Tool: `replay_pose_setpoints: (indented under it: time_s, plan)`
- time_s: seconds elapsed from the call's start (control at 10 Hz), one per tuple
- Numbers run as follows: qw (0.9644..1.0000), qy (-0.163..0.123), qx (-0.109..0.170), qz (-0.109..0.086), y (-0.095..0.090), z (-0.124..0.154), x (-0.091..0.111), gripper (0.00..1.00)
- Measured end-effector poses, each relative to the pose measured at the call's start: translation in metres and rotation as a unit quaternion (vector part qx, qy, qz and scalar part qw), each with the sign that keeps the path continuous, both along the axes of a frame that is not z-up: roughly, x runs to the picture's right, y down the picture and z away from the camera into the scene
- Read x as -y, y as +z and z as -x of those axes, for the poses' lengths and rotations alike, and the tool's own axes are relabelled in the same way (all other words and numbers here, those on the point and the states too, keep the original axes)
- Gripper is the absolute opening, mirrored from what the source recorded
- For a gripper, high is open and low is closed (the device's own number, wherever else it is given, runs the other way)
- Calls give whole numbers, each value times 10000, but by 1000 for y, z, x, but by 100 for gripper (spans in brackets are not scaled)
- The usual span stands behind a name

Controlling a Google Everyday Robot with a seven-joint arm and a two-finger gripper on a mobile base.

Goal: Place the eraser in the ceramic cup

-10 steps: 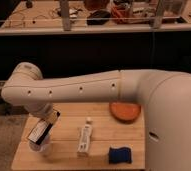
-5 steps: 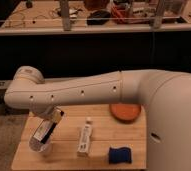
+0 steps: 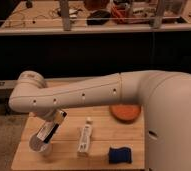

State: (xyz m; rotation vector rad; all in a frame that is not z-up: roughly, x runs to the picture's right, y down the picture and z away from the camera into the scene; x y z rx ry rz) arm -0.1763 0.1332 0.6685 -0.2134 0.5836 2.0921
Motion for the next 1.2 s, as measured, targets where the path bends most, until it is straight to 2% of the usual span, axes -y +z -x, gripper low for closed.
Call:
replay_pose_setpoints:
  time_s: [0.4,0.7,1.2]
  plan:
    - [9999,3,-149,2,14,5,-7,0]
    - [9998,43,-199,-56,17,12,-9,0]
    - [9994,-193,-222,-157,17,31,-15,0]
